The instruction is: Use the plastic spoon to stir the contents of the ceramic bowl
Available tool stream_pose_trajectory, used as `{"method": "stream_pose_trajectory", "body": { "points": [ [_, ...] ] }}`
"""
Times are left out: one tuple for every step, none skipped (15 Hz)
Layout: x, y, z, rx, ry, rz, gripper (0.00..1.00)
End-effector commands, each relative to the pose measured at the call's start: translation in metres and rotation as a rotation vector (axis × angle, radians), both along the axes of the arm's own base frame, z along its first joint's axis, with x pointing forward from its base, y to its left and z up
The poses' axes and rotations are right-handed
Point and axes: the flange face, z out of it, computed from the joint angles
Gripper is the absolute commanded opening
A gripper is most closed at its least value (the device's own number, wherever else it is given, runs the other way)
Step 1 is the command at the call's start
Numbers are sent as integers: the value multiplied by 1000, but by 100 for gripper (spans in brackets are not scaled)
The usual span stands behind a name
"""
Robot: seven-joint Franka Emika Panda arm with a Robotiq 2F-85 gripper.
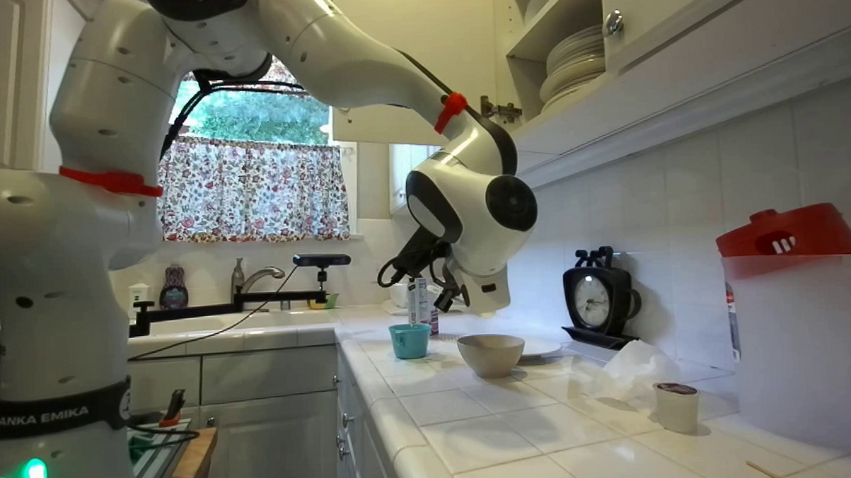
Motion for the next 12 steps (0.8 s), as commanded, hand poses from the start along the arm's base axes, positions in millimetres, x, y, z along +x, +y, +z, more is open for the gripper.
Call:
{"method": "stream_pose_trajectory", "body": {
  "points": [
    [3,-8,-9,76,-6,19,3],
    [3,-11,-12,86,3,25,3],
    [3,-13,-15,104,12,26,3],
    [3,-17,-17,115,22,27,3],
    [2,-20,-19,131,31,30,3],
    [2,-23,-21,141,40,32,3],
    [2,-26,-23,153,43,34,3],
    [3,-29,-24,166,47,36,3],
    [3,-30,-26,180,55,42,3],
    [3,-32,-28,194,61,45,3],
    [4,-33,-30,206,64,49,3],
    [5,-34,-32,215,71,53,3]
  ]
}}
